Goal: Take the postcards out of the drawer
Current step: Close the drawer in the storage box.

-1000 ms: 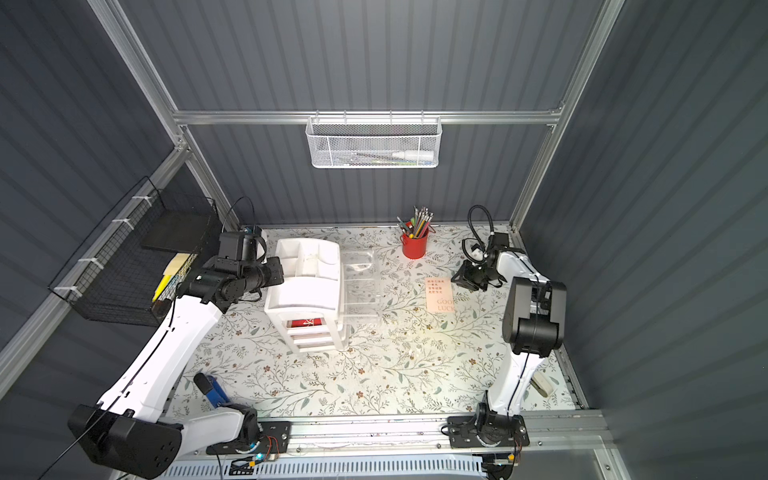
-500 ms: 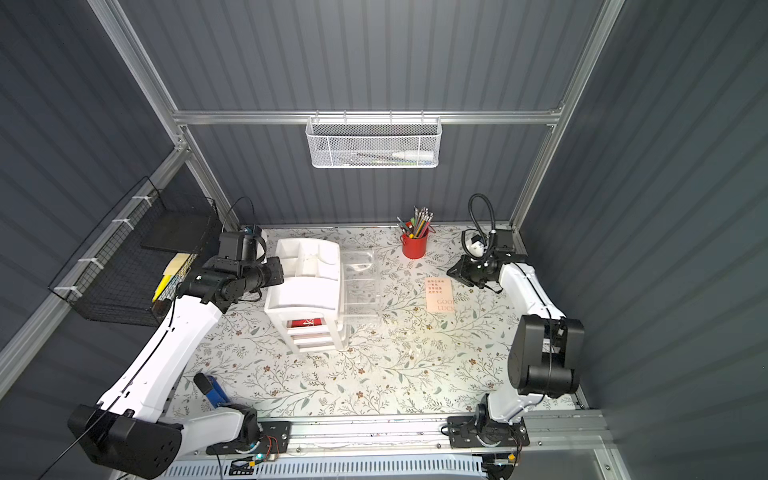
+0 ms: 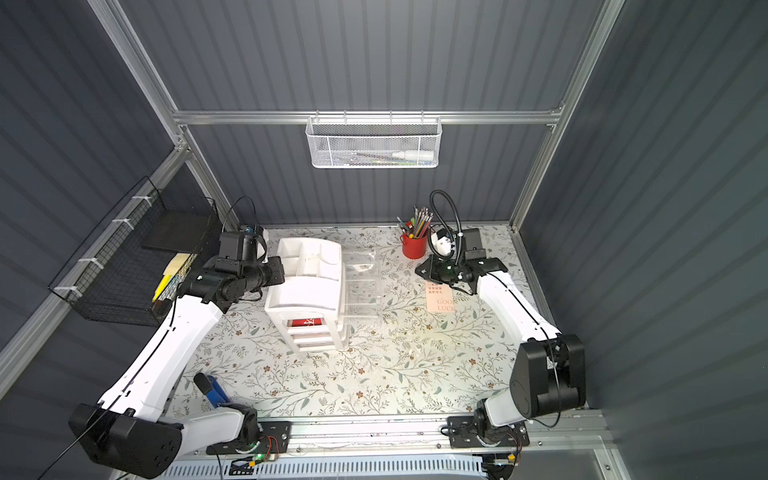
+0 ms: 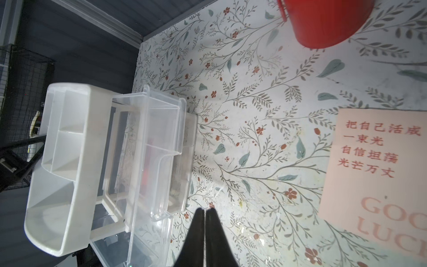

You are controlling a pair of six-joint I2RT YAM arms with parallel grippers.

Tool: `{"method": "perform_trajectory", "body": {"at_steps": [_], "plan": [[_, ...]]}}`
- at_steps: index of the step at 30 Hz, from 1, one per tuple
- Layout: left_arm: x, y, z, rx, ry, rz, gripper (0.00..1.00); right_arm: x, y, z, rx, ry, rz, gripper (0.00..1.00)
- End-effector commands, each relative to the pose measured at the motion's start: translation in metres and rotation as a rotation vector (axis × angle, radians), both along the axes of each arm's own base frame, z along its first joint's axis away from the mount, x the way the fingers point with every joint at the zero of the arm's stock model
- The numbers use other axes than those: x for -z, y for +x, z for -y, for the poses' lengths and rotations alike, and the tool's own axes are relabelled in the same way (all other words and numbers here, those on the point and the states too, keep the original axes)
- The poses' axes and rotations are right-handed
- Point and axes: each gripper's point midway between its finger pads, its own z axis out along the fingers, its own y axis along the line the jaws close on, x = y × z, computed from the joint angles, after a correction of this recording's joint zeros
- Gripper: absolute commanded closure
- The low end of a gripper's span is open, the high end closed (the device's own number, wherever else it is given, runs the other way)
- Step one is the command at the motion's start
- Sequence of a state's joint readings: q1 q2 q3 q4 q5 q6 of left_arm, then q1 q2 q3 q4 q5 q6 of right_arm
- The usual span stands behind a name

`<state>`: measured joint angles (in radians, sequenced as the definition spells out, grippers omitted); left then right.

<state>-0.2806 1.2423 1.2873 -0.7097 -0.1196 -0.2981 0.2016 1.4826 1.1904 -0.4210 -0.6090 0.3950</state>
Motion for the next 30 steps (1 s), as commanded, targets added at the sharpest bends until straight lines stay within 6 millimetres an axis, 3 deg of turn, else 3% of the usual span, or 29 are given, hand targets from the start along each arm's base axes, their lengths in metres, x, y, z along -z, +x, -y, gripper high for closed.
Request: {"method": "perform_trajectory", "body": {"at_steps": [1, 17, 30], "plan": [[0.005, -0.010, 0.004, 0.056, 0.012, -0.015, 1.00, 0.003, 0.004, -0.013, 0.000, -0.001, 0.007, 0.93], [0.007, -0.013, 0.004, 0.055, 0.001, -0.014, 1.00, 0.019, -0.003, -0.084, -0.120, -0.004, -0.017, 0.95], [0.010, -0.012, 0.006, 0.058, -0.008, -0.021, 1.00, 0.002, -0.018, -0.114, -0.193, 0.016, 0.017, 0.94]]}}
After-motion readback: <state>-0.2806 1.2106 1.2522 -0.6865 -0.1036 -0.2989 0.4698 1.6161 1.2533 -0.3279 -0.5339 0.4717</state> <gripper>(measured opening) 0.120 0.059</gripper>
